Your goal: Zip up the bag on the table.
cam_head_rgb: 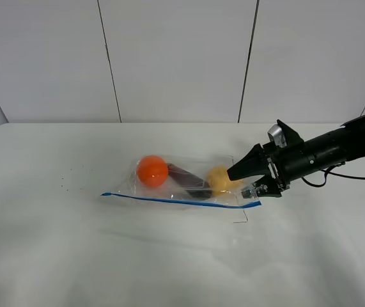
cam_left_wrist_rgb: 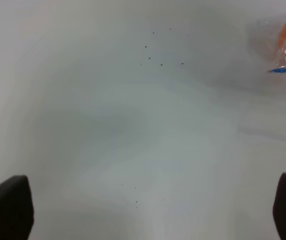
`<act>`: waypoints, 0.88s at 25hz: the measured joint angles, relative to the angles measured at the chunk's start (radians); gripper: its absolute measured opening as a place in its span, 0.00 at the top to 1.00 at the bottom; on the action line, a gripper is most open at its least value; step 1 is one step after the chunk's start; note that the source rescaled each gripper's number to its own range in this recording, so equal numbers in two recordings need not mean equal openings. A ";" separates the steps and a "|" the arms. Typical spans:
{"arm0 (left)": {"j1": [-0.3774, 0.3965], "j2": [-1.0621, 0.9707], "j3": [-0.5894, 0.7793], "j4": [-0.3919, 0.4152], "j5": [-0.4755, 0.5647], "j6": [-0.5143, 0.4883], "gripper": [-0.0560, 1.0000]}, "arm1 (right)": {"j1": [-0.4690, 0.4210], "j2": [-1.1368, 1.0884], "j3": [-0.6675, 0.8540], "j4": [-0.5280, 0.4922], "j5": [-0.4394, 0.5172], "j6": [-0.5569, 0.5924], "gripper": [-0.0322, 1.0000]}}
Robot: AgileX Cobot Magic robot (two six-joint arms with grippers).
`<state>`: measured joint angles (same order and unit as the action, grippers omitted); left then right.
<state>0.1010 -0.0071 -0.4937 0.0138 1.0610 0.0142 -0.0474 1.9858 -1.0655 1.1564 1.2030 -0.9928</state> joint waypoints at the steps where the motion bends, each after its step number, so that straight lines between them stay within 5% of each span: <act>1: 0.000 0.000 0.000 0.000 -0.001 0.000 0.00 | 0.000 -0.014 0.000 -0.014 -0.006 0.022 0.00; 14: 0.000 0.000 0.000 0.000 -0.001 0.000 0.00 | 0.000 -0.137 0.000 -0.256 -0.132 0.255 0.00; 22: 0.000 0.000 0.000 0.000 -0.001 0.000 0.00 | 0.000 -0.209 0.000 -0.561 -0.209 0.494 0.00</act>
<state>0.1010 -0.0071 -0.4937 0.0138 1.0600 0.0142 -0.0474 1.7769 -1.0655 0.5956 0.9942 -0.4986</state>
